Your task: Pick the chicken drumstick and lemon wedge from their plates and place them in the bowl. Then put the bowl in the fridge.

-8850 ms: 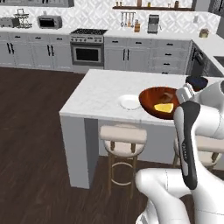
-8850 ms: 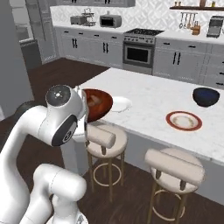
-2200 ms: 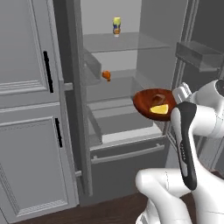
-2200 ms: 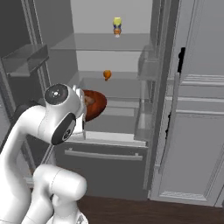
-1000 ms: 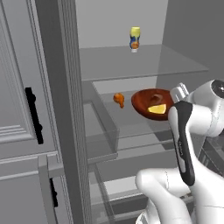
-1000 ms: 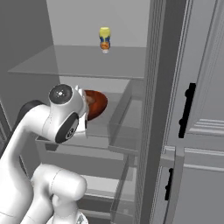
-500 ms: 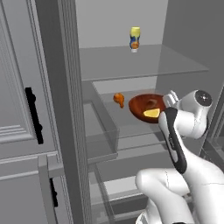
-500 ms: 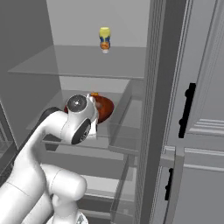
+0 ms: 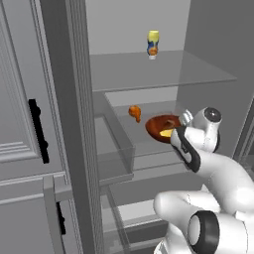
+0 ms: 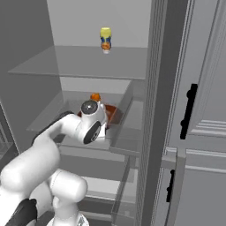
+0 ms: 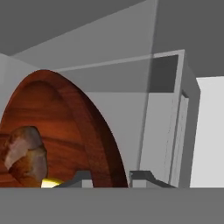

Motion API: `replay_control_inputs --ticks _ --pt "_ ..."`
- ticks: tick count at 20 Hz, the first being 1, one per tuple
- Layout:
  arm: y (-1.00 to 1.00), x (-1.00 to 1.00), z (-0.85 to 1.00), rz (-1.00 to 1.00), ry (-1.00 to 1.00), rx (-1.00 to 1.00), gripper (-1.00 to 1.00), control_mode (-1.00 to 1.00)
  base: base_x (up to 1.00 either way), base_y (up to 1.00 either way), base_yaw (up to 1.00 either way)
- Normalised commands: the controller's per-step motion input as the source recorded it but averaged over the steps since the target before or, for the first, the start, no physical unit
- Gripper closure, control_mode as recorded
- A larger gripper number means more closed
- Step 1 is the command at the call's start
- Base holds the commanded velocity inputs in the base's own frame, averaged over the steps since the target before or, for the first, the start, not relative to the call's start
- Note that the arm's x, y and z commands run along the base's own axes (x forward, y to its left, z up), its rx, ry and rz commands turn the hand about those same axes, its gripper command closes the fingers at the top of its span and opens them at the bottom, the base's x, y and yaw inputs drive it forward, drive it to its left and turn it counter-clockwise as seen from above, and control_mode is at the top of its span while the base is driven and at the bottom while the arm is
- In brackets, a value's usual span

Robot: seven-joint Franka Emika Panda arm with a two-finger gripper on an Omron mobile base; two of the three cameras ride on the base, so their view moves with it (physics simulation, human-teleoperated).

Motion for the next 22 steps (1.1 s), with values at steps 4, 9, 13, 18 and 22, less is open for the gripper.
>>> replay_control_inputs --ticks 4,9,13,18,22 --pt "-0.13 0.33 -0.41 0.00 0.00 0.00 1.00 -1.00 0.00 0.00 0.00" --pt "-0.04 0.25 -0.43 0.00 0.00 0.00 1.00 -1.00 0.00 0.00 0.00" --pt "0.00 0.45 -0.37 0.00 0.00 0.00 1.00 -1.00 0.00 0.00 0.00" --pt "0.00 0.11 0.01 -0.01 -0.05 0.00 -1.00 -1.00 0.00 0.00 0.00" --pt "0.19 -0.27 0.40 0.00 -0.15 0.00 -1.00 -1.00 0.00 0.00 0.00"
